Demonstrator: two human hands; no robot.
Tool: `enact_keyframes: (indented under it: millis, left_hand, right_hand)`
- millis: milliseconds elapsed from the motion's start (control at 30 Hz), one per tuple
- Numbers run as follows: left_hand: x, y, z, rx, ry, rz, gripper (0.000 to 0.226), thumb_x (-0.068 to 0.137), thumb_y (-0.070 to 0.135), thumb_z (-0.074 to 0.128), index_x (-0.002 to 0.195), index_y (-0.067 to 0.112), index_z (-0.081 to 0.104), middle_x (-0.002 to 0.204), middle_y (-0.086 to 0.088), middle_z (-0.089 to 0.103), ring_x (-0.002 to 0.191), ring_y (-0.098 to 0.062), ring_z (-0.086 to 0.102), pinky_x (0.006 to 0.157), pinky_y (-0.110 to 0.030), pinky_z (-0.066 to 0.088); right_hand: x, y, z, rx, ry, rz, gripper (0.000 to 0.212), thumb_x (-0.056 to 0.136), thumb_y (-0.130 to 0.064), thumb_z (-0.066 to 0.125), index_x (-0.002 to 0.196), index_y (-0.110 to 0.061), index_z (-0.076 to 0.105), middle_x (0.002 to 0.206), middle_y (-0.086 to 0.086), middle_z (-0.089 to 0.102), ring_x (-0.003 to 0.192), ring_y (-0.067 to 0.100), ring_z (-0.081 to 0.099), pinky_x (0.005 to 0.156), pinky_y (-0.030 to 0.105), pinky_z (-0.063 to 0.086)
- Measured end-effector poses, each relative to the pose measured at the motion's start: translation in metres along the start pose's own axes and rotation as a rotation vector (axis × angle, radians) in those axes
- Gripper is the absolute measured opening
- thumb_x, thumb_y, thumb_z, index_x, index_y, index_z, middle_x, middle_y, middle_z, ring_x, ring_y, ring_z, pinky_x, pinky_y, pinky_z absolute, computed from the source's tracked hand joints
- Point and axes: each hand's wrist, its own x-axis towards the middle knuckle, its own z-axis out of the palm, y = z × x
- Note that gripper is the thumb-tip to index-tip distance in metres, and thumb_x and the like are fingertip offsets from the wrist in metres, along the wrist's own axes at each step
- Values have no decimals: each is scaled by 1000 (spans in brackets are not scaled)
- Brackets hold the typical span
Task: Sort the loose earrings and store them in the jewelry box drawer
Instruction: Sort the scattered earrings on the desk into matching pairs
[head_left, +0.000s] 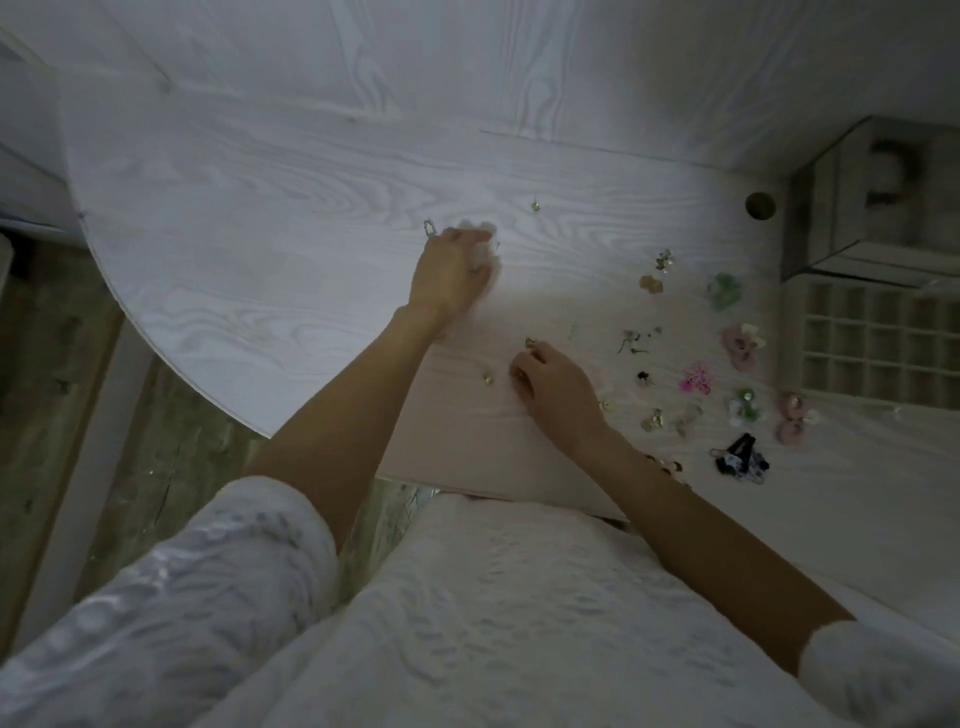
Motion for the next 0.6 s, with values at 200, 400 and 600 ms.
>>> enact_keyframes:
  millis: [200,400,600]
  left_hand:
    - [31,-5,8,196,-28,29,27,86,19,55,110,11,63,109,-19,59,102,-36,53,84,-41,41]
    - [18,0,15,201,36,137,14,84,19,58,92,14,69,88,-12,68,87,-33,57,76,-40,42]
    - [-1,20,39,168,22,111,12,81,23,61,90,19,68,85,-8,69,87,-30,57,77,-36,39]
  right_hand:
    - [-5,6,-2,10,14,41,8,89,-4,55,86,-1,62,85,17,58,69,30,54,58,37,47]
    - [-8,17,-8,-4,31,102,8,88,-1,55,83,1,61,81,18,58,63,30,54,54,35,46]
    - [10,37,-27,-31,81,204,11,90,-4,51,89,1,61,90,18,58,72,31,56,62,34,43]
